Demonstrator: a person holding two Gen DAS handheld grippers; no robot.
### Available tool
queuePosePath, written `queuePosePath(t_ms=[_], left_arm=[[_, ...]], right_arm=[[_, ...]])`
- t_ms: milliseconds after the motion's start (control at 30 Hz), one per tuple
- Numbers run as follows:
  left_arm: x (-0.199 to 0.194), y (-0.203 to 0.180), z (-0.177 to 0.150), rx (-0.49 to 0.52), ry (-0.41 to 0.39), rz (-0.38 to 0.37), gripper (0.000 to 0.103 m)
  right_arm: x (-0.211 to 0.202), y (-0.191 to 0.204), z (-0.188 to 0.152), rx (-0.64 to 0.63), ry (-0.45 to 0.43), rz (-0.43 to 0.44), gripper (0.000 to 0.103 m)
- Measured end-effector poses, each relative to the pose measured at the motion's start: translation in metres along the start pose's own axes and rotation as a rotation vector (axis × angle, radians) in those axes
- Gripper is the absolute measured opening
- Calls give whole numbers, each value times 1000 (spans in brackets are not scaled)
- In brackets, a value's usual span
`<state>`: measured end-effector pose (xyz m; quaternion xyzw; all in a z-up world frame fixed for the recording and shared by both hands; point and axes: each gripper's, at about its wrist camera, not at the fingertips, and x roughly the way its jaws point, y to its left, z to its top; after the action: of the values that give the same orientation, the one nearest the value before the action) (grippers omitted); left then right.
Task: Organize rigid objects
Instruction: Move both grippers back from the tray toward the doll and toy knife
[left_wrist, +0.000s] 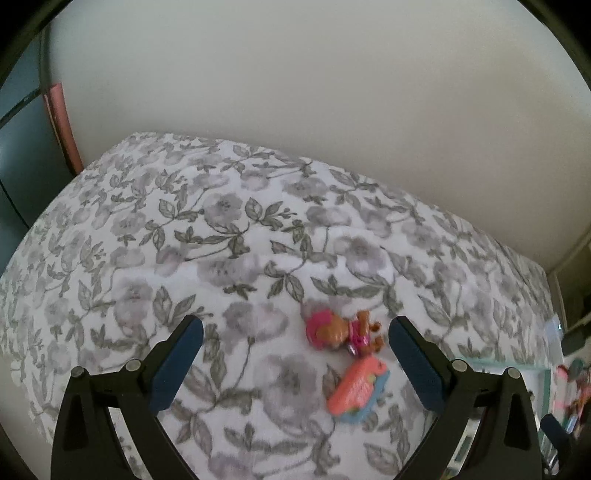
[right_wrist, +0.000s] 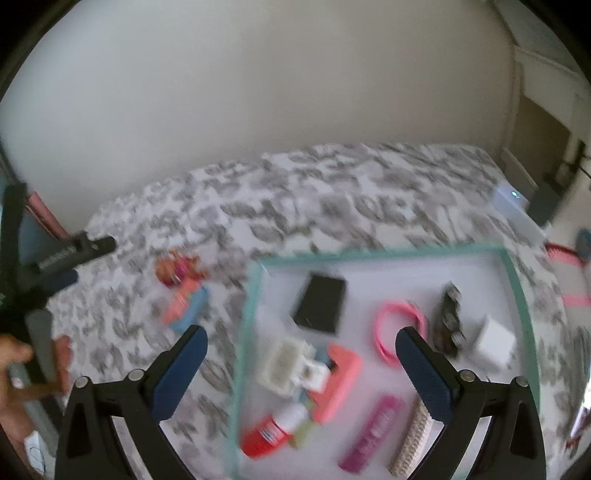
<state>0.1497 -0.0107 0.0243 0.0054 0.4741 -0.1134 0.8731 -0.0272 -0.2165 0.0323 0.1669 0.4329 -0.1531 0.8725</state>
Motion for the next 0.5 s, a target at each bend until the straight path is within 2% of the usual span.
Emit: queuePosePath(t_ms=[267, 500], left_arm=[[46, 6, 16, -1, 72, -8, 100], [85, 27, 11, -30, 151, 4, 100]], right_arm=[[46, 48, 40, -79, 55, 35, 103], [103, 84, 40, -115, 167, 45, 103]])
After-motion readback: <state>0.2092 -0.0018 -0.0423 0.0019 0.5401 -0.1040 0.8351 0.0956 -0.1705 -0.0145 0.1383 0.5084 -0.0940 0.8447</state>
